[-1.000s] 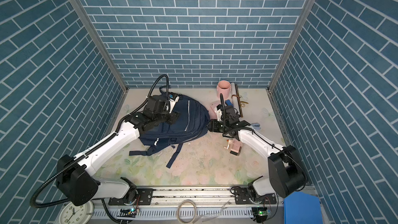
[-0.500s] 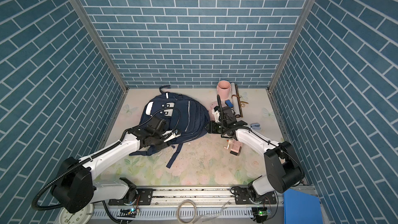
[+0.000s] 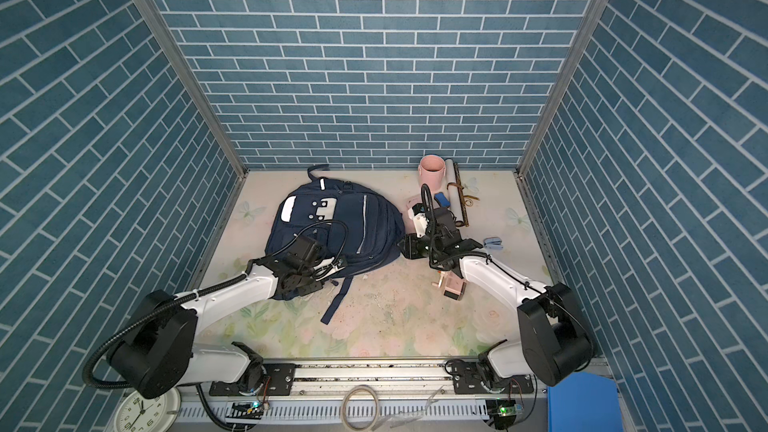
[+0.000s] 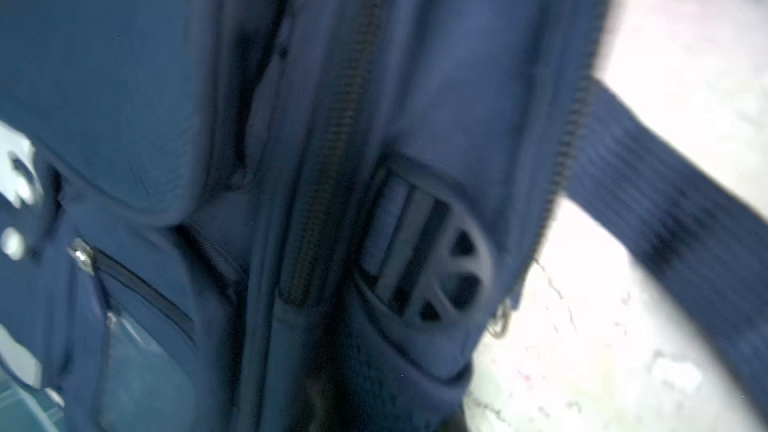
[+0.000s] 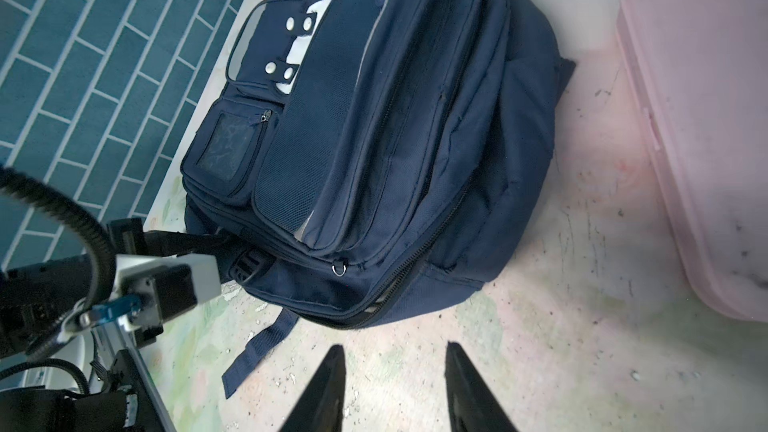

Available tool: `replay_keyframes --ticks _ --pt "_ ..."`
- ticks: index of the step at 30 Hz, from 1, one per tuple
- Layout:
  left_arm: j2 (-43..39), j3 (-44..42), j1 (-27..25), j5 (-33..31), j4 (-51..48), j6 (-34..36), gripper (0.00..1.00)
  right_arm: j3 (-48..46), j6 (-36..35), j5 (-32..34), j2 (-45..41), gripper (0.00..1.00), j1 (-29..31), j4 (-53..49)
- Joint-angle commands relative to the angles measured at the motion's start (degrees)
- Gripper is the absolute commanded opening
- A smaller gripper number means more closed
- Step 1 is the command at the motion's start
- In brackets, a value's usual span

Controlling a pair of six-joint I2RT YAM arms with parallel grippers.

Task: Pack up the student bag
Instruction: 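Reach the right gripper to the backpack's main zipper pull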

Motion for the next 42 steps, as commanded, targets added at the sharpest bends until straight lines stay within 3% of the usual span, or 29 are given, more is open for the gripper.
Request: replay_keyframes --ticks 1,10,14,19,25,31,42 --pt "0.3 3.6 -0.6 4.2 -1.2 -3.1 0.00 -2.8 -7.6 1.0 -4.0 0.37 1.1 4.5" --pt "0.4 12.8 -1.1 20.3 -5.8 -24.6 0.00 -16.2 -29.2 2.0 -14.1 0.26 8.6 25.5" --pt "0.4 15.3 -0.9 25.9 -4.4 -34.2 0.00 -18.4 -34.4 4.6 -13.3 0.24 13.4 31.5" --pt "-1.8 14.9 -1.1 31.8 0.2 -40.2 0.00 -19.9 -40.3 9.2 -8.9 0.24 19.7 40.1" --pt "-3.9 14.8 -2.2 34.3 3.2 -42.7 0.00 -19.7 -43.1 13.6 -1.4 0.26 23.9 48.5" --pt "-3.7 15.9 -3.4 35.0 3.5 -43.1 0.00 -19.9 -42.8 22.4 3.2 0.26 25.3 54.7" --pt "-2.0 17.6 -6.6 35.1 4.7 -43.2 0.00 -19.3 -41.7 27.8 5.9 0.20 25.5 54.8"
